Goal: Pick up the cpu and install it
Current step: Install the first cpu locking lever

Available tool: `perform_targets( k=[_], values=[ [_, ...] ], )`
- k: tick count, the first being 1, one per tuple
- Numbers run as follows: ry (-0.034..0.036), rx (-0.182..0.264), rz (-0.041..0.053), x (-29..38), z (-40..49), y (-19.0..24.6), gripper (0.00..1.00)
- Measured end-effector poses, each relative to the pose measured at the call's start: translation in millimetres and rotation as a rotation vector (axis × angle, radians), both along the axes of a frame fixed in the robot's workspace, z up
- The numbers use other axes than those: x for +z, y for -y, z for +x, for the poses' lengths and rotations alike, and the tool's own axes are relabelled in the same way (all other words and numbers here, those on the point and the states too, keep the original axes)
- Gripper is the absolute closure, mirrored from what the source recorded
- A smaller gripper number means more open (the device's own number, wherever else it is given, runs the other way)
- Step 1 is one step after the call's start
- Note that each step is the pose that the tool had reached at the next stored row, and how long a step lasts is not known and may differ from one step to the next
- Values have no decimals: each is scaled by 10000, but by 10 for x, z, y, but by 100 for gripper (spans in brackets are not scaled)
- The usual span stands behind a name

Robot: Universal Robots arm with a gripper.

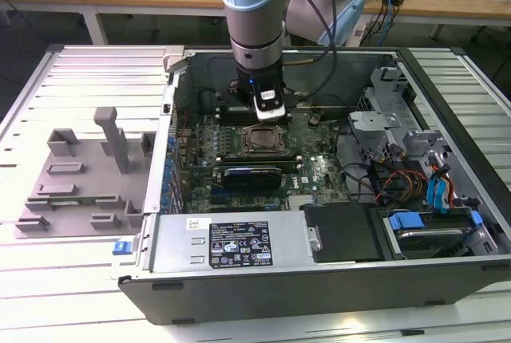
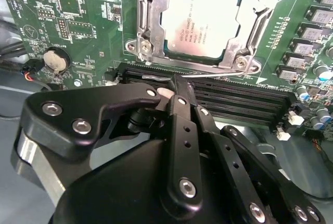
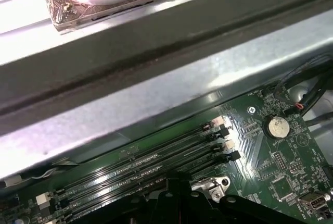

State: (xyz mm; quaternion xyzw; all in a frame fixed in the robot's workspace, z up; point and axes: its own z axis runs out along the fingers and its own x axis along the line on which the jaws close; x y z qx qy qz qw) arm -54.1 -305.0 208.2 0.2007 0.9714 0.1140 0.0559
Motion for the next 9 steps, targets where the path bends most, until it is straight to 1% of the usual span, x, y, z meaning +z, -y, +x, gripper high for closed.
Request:
perform_targets(
  k=[3,9],
  values=[
    [5,-1,-13,-34,-1,-1,89],
    [17,0,-25,-71,-1,-1,89]
  ],
)
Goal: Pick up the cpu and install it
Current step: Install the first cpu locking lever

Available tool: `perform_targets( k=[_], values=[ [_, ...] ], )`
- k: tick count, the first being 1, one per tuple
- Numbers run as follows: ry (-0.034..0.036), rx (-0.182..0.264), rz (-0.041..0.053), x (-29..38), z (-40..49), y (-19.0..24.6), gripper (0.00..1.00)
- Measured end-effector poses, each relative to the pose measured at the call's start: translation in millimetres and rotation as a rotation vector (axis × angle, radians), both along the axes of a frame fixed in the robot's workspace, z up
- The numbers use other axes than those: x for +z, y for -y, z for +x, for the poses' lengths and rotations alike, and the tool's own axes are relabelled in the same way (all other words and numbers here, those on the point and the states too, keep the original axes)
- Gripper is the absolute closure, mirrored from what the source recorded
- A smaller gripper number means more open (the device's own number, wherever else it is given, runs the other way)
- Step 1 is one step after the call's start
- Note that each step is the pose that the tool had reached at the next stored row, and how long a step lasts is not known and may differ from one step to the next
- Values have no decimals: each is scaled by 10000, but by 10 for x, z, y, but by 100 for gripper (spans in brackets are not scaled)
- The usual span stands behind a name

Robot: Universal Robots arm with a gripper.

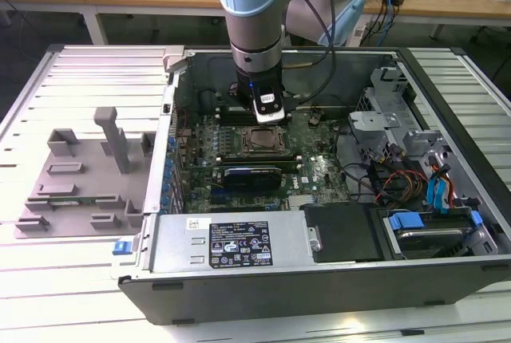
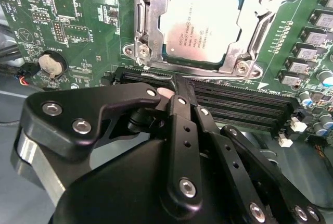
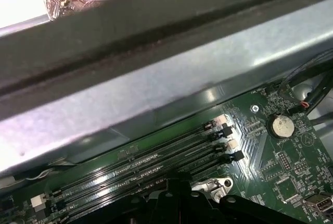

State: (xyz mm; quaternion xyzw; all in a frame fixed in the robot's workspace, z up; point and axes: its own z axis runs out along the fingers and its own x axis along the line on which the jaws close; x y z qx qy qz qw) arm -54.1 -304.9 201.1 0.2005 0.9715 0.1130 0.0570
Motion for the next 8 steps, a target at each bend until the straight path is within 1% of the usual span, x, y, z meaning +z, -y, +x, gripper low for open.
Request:
perform_targets(
  k=[8],
  values=[
    [5,0,-4,-25,0,32,89]
  ],
)
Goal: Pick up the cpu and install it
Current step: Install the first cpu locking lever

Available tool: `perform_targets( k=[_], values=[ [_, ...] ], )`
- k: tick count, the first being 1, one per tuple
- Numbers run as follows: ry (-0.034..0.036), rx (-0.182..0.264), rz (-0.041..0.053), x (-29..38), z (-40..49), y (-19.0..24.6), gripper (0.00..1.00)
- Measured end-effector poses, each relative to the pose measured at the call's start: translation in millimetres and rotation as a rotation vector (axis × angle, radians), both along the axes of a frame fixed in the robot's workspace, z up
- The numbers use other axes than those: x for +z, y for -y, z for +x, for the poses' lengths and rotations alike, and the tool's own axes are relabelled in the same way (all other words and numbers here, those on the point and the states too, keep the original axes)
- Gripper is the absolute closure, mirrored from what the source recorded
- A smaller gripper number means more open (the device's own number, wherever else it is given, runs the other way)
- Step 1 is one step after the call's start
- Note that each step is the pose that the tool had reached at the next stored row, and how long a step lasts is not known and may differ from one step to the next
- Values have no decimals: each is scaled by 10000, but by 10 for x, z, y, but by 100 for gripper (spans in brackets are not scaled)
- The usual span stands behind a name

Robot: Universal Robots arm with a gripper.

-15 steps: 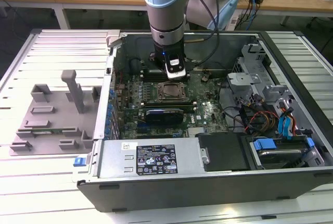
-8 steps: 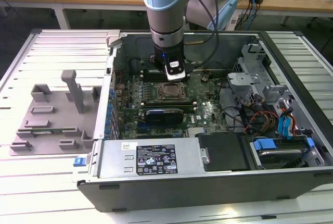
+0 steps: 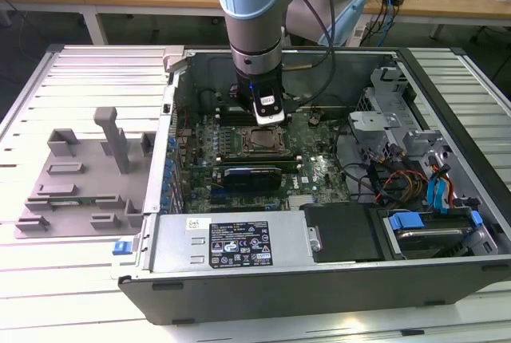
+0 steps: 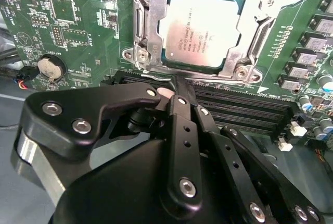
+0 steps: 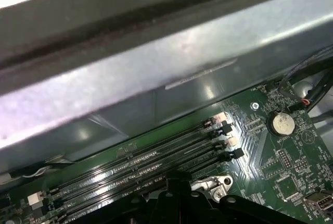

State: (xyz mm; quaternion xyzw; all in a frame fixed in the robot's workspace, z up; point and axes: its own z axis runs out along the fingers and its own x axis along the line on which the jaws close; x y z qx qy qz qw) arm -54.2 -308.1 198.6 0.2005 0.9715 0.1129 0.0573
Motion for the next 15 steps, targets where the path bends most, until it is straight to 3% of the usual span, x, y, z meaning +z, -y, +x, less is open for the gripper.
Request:
perform_targets(
  k=[3,5,8,15],
  values=[
    [1,-1,4,0,0,4,89],
    [1,0,6,40,0,4,89],
    [3,0,8,49,0,-52,89],
    [46,0,-6,36,0,-50,89]
  ],
)
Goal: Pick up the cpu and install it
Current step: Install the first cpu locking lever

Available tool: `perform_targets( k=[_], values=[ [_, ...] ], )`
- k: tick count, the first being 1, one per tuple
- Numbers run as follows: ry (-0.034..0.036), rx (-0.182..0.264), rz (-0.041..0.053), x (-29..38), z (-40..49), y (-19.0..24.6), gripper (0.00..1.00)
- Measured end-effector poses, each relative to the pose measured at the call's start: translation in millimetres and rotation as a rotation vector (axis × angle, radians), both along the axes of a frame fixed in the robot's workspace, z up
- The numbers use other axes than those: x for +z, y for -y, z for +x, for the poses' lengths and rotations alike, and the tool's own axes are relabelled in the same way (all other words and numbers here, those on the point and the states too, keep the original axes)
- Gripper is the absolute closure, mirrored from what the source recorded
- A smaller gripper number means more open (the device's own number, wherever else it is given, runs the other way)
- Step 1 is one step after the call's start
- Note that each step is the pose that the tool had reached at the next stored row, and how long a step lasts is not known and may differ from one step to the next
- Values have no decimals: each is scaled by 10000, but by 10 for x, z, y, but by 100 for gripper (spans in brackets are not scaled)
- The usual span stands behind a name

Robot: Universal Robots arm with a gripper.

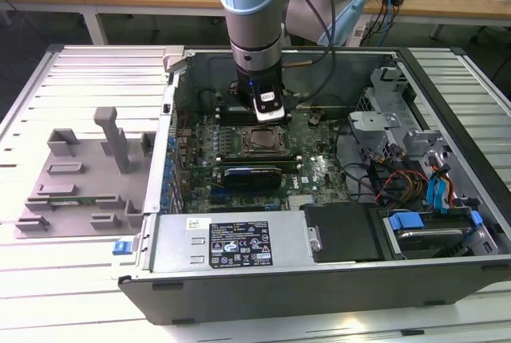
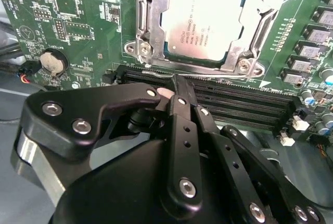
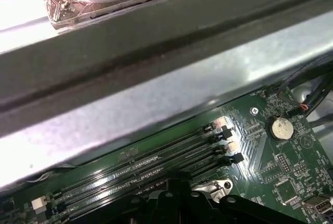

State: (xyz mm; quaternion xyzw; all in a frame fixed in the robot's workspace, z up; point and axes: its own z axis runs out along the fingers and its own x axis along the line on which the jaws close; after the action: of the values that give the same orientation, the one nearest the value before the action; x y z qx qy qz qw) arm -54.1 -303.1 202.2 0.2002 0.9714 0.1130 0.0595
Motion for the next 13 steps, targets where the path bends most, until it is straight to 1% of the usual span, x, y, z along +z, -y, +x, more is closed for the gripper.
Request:
perform_targets(
  k=[1,3,6,7,10,13],
  values=[
    [27,1,-13,-8,0,2,89],
    [43,-1,-27,-15,-1,7,89],
    [86,0,-71,-35,-1,24,89],
    [114,1,-77,-46,1,27,89],
    [122,0,-81,-46,3,28,89],
    [122,0,-81,-46,34,28,89]
  ],
)
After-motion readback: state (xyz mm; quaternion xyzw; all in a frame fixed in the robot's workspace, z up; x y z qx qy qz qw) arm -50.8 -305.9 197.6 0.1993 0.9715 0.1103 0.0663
